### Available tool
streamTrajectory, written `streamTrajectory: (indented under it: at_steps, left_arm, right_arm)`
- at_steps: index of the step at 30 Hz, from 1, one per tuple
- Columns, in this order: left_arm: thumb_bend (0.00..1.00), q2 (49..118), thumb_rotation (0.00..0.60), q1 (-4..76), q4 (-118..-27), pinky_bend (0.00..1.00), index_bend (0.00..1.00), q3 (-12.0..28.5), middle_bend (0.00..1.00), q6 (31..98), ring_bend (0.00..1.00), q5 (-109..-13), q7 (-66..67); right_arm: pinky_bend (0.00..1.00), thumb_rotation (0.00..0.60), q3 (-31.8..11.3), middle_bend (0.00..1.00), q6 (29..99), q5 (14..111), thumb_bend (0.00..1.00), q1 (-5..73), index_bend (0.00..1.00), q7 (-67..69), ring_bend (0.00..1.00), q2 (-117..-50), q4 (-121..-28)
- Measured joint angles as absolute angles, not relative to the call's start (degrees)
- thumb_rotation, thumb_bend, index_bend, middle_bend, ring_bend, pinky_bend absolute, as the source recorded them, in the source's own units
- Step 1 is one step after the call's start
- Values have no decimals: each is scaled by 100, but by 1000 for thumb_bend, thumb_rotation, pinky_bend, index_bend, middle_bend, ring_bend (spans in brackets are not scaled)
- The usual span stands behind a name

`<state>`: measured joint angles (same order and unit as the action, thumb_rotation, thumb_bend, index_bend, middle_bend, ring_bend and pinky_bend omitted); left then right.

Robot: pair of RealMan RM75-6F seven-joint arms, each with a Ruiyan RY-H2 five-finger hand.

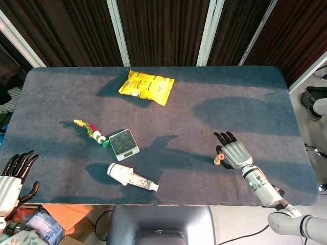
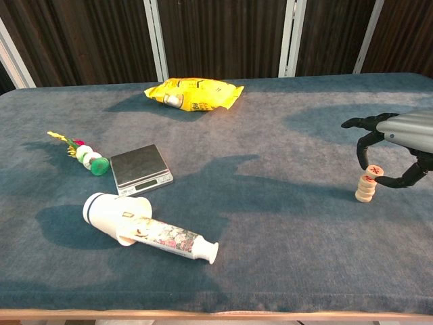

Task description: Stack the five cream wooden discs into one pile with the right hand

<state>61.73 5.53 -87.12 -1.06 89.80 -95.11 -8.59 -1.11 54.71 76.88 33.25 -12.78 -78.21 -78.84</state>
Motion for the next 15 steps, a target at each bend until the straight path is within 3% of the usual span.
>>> streamTrajectory:
  at_steps: [4, 11, 15]
  left_arm:
    - [504, 6171, 600, 552, -8711, 0, 0, -105, 0, 8978, 0, -9506, -862]
    - [503, 6164, 600, 550, -8712, 0, 0, -93, 0, 8985, 0, -9488, -881]
    - [503, 6161, 600, 537, -8703, 0, 0, -94, 0, 9008, 0, -9494, -897]
  right_arm:
    - [0, 600, -129, 41, 5448, 7711, 503, 3332, 620, -1282, 0, -7880, -7875]
    - [0, 600, -143, 32, 5364, 7693, 503, 3350, 434, -1305, 0, -7892, -7897]
    - [0, 600, -150, 20, 5379, 7681, 503, 3332, 405, -1345, 0, -7845, -7953]
